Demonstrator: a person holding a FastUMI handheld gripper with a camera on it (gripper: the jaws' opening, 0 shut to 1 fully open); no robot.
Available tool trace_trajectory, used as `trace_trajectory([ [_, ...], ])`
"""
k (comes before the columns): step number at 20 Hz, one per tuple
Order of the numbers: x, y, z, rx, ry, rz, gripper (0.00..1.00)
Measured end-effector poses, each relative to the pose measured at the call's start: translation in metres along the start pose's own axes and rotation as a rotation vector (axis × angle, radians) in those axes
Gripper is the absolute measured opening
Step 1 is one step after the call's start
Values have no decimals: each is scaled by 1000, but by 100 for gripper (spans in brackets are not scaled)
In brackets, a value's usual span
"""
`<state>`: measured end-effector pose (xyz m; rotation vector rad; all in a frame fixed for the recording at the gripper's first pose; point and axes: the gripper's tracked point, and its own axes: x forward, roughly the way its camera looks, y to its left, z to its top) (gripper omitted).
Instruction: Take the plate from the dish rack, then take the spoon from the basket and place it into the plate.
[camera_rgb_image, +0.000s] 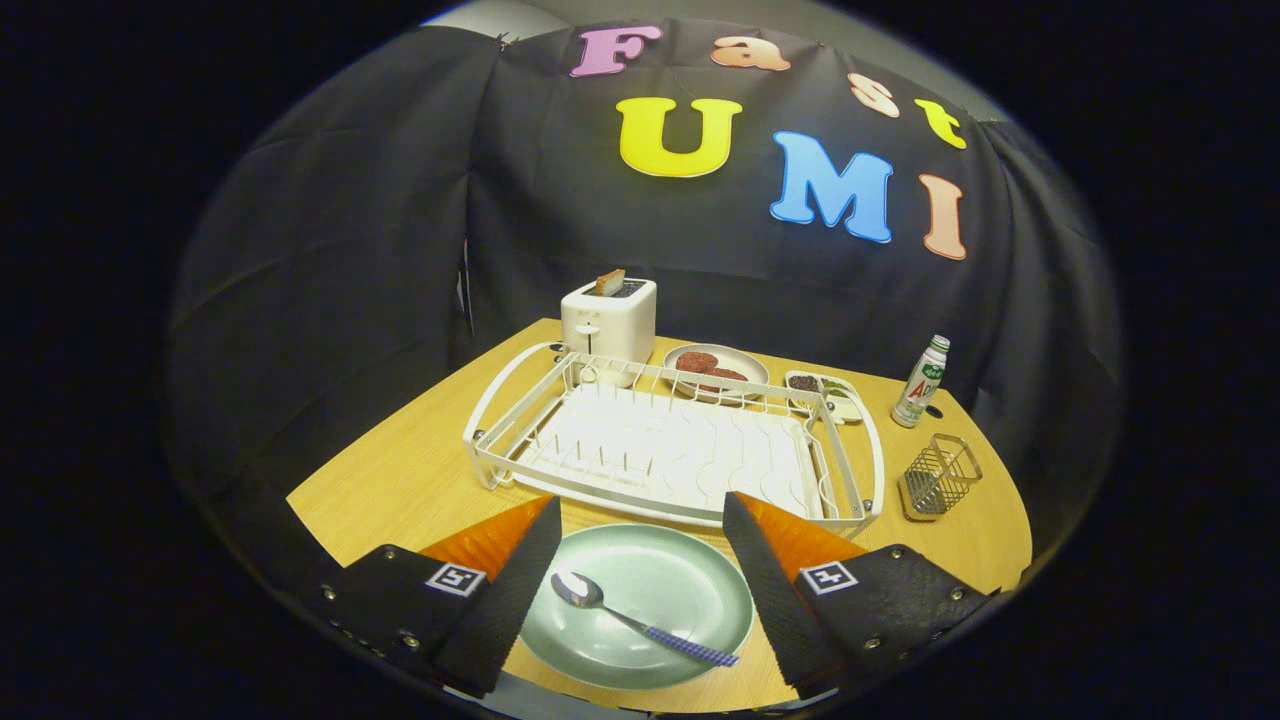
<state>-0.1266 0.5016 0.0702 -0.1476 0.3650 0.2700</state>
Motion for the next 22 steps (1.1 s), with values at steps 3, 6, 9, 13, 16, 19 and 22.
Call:
trace_trajectory([
  [3,2,-2,0,9,7,6,99],
  [6,2,-4,3,15,3,13,99],
  [9,-11,-21,31,13,-52,-13,99],
  [13,-34,-55,95,50,-183,-59,98],
  [16,-54,-93,148,83,-282,-105,98],
  [19,-75,-150,192,134,-360,-178,98],
  [22,-93,-224,218,187,-435,-263,98],
])
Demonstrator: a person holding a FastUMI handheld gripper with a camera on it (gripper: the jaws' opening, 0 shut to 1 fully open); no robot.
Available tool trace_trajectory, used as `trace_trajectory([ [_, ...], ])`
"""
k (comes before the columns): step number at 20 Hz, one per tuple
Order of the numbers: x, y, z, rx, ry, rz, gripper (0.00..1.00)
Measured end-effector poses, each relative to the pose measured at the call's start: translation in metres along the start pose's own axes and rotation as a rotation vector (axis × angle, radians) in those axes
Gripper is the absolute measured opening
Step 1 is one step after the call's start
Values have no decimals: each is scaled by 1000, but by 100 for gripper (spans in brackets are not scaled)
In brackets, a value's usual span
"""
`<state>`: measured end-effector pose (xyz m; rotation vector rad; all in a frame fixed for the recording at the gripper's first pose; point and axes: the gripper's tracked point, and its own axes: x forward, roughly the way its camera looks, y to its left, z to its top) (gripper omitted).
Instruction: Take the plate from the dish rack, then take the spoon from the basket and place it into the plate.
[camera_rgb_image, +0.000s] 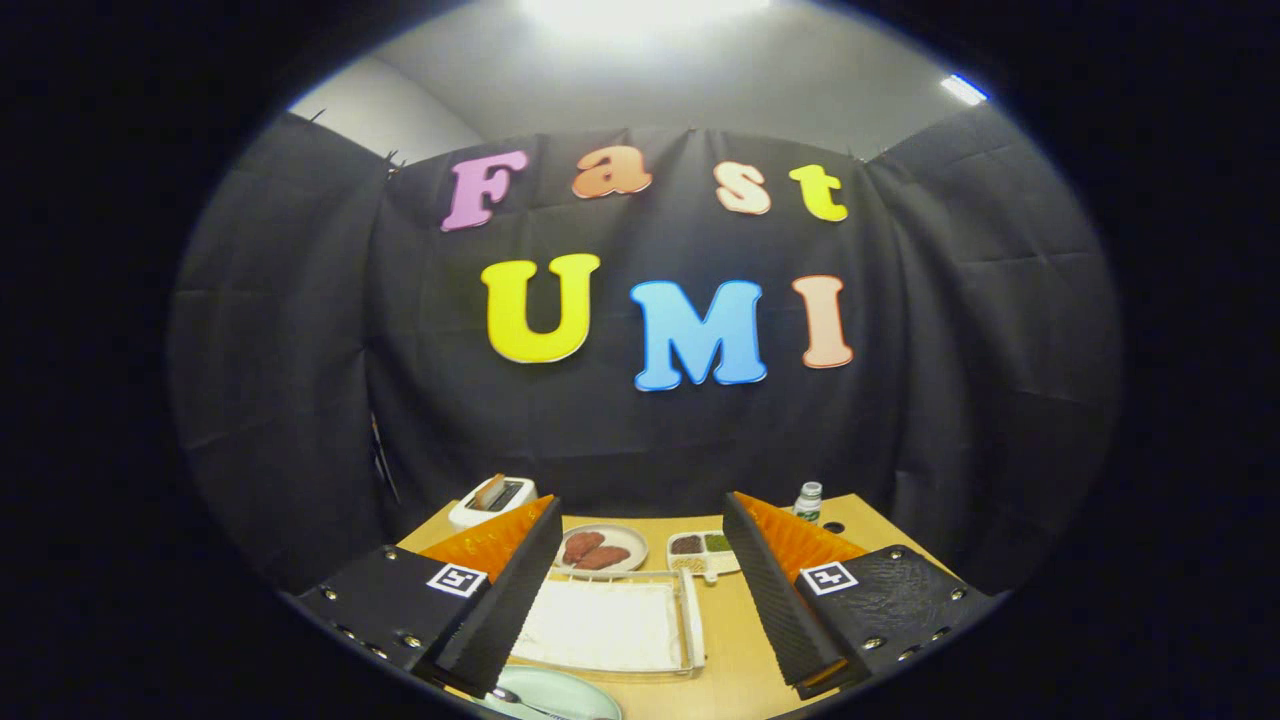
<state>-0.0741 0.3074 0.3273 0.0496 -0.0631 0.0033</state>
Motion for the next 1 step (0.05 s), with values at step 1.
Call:
trace_trajectory([
  [1,7,-29,7,-4,-29,-37,98],
])
